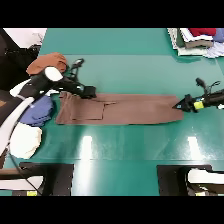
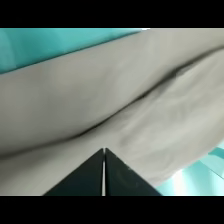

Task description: Fold the shirts.

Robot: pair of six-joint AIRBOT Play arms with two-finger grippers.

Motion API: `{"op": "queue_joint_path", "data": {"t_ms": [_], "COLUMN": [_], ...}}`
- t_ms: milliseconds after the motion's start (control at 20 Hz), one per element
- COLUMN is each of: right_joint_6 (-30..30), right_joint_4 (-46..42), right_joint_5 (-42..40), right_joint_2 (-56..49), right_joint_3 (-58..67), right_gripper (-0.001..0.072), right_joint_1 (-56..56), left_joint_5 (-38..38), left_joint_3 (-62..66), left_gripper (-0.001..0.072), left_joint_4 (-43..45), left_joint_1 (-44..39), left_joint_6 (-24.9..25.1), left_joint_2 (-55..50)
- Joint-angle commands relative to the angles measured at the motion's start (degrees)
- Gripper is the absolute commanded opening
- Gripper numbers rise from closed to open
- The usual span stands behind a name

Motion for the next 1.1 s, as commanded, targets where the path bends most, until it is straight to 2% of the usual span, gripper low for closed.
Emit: {"op": "queue_joint_path", "data": {"t_ms": [0, 300, 500, 800, 1050], "right_joint_6": [7.0, 15.7, 16.4, 18.1, 18.0], "right_joint_4": [0.3, 0.6, 6.2, 6.2, 6.1], "right_joint_5": [5.3, 7.3, 8.3, 8.3, 7.9], "right_joint_2": [6.7, 9.5, 5.1, -1.2, -3.0], "right_joint_3": [6.4, 23.0, 32.3, 43.3, 46.9], "right_gripper": [0.0013, 0.0013, 0.0013, 0.0013, 0.0013], "right_joint_1": [1.4, 11.1, 18.2, 27.2, 31.3], "left_joint_5": [0.6, 3.2, 5.2, 7.2, 6.3], "left_joint_3": [7.4, 11.6, 11.7, 11.8, 12.0], "left_gripper": [0.0020, 0.0020, 0.0020, 0.0020, 0.0020], "left_joint_4": [-1.6, -4.9, -7.7, -8.1, -7.6], "left_joint_1": [-7.1, -14.7, -17.3, -21.5, -21.6], "left_joint_6": [-0.3, -0.3, -0.3, -0.2, -0.1], "left_joint_2": [-8.7, -16.6, -18.3, -19.0, -19.6]}}
